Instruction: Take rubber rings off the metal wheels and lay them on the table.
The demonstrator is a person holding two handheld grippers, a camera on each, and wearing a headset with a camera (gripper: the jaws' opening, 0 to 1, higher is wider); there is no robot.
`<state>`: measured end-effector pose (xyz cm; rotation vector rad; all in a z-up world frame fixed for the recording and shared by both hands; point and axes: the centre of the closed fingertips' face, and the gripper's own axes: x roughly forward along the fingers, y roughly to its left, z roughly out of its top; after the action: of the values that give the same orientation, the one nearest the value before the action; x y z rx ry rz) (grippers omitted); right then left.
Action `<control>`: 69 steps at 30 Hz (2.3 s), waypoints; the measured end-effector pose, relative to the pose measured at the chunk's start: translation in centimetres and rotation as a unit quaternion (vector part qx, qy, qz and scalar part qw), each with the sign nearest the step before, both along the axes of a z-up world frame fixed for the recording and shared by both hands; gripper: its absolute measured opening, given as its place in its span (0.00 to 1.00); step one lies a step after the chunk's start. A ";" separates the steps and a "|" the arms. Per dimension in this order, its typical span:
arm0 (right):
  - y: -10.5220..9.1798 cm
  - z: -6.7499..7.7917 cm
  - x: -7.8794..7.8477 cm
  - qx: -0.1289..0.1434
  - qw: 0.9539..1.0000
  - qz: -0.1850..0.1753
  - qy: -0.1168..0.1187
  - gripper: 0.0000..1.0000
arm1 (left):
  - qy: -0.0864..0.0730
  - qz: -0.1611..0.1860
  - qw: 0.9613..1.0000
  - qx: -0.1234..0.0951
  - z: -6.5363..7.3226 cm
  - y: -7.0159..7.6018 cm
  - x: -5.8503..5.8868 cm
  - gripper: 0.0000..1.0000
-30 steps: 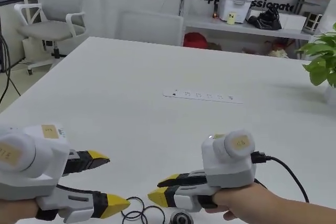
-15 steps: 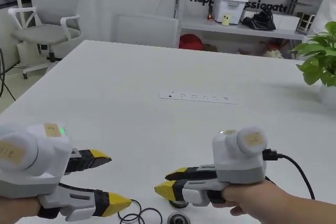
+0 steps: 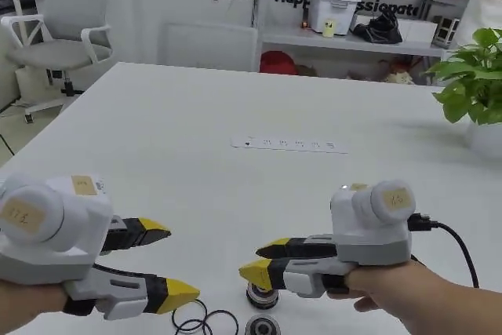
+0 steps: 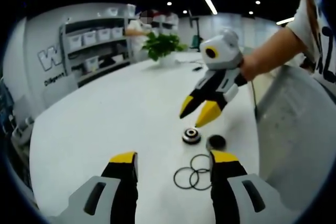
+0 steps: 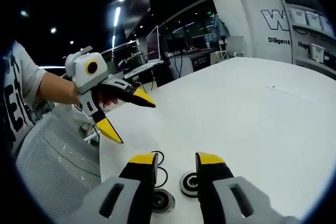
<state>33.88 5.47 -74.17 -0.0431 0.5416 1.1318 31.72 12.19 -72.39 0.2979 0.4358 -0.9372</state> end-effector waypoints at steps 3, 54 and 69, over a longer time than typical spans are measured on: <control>-0.5 0.3 0.2 0.001 1.000 -0.003 -0.006 0.28 | 0.000 -0.002 1.000 -0.002 0.1 -0.3 0.2 0.56; -5.4 -3.8 0.8 -0.039 0.999 -0.007 -0.019 0.29 | 0.027 -0.022 0.999 -0.024 -2.4 -5.1 2.8 0.58; -4.6 -5.6 0.3 -0.049 0.999 0.016 -0.013 0.25 | 0.039 -0.032 0.999 -0.021 -3.9 -6.1 3.0 0.51</control>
<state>34.17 0.84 -79.73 -0.1523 0.5740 1.1333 34.76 6.05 -76.25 0.2375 0.4798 -1.0212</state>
